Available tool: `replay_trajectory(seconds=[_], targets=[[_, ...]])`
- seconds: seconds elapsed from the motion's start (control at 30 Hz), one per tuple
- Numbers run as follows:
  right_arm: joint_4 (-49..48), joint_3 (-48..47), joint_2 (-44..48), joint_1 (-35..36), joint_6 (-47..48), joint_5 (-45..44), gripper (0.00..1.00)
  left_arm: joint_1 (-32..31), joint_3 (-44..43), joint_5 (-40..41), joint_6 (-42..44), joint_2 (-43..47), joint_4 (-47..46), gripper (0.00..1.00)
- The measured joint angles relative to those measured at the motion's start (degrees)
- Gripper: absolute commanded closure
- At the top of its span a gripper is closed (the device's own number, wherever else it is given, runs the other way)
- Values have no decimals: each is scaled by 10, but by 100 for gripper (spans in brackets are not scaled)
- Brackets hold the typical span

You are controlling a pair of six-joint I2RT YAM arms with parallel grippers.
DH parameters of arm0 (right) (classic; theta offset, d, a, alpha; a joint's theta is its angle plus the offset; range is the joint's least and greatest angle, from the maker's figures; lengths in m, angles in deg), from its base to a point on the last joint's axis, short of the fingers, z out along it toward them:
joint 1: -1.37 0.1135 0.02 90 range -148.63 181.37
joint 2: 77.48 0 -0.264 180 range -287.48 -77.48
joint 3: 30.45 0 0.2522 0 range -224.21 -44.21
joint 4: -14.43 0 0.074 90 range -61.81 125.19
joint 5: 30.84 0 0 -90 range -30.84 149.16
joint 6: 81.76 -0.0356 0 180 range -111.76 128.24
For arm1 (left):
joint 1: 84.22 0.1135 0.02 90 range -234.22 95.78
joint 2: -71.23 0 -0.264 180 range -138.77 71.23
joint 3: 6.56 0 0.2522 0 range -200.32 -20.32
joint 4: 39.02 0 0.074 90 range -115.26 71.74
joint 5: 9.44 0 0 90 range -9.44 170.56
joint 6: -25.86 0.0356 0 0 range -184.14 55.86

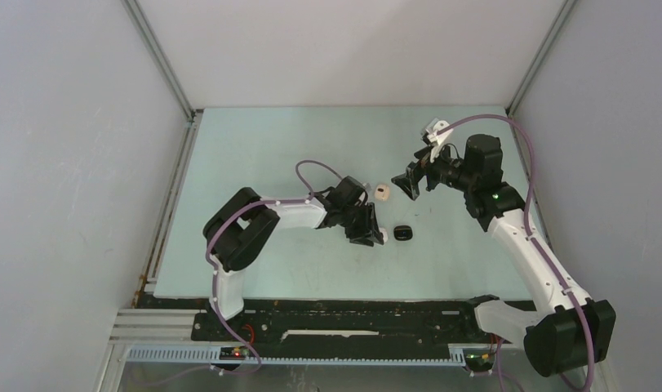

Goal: Insert the wireless bluetooth earbuds into the charging case
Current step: Place the charging case at the center of the board.

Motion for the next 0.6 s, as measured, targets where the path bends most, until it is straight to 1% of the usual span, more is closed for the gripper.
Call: replay_trajectory(seconds=[0.3, 0.5, 0.6], targets=[[0, 0, -8, -3, 0, 2, 0, 0, -16, 9, 34, 1, 47, 53], [0, 0, -18, -9, 2, 8, 0, 6, -18, 49, 70, 32, 111, 48], [0, 0, -26, -16, 2, 10, 0, 13, -18, 67, 89, 70, 144, 43]])
